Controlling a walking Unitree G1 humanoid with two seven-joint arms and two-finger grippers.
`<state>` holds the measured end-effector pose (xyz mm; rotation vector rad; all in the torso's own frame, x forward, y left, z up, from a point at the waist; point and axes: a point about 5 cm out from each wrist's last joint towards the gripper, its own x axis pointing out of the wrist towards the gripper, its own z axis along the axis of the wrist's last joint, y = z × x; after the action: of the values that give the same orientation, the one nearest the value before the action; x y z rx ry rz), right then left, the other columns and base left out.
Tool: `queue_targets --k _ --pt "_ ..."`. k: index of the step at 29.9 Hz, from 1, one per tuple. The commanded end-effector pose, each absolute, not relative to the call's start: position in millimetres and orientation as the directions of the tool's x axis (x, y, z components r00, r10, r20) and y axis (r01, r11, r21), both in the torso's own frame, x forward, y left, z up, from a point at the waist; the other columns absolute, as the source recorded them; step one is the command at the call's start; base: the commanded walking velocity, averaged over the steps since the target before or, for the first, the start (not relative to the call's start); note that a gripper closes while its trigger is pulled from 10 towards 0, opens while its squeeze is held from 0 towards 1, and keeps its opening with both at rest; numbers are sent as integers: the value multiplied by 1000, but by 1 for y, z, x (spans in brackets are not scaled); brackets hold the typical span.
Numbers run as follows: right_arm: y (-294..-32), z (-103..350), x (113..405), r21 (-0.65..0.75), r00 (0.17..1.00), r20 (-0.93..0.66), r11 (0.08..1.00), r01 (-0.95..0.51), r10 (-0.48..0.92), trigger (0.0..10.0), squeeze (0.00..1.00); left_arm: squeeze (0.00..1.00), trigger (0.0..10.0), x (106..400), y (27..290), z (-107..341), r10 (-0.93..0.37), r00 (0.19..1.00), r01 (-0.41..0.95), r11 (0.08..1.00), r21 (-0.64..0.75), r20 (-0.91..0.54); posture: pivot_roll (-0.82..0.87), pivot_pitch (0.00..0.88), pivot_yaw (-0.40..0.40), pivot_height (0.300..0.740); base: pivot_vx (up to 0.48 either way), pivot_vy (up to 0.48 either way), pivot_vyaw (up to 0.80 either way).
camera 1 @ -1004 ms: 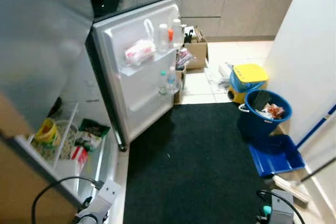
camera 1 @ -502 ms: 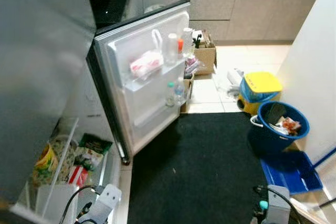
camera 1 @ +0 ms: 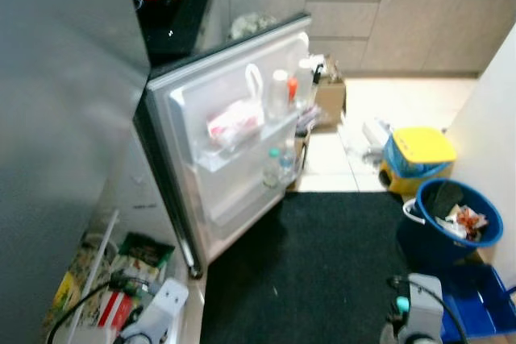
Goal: Restocking fridge
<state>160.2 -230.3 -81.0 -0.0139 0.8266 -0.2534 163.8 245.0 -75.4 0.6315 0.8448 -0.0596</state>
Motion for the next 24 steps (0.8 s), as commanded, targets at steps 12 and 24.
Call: queue_targets --k 12,24 --pt "-234 -79 163 -121 653 -720 970 212 -233 10000 0 0 10000 169 241 -73 173 694 290 821 491 -699 30 0 -7 740 204 0 0" --pt "-231 -78 166 -121 663 -715 973 195 -221 10000 0 0 10000 169 240 -73 154 698 290 833 472 -700 34 0 -8 740 0 0 0"
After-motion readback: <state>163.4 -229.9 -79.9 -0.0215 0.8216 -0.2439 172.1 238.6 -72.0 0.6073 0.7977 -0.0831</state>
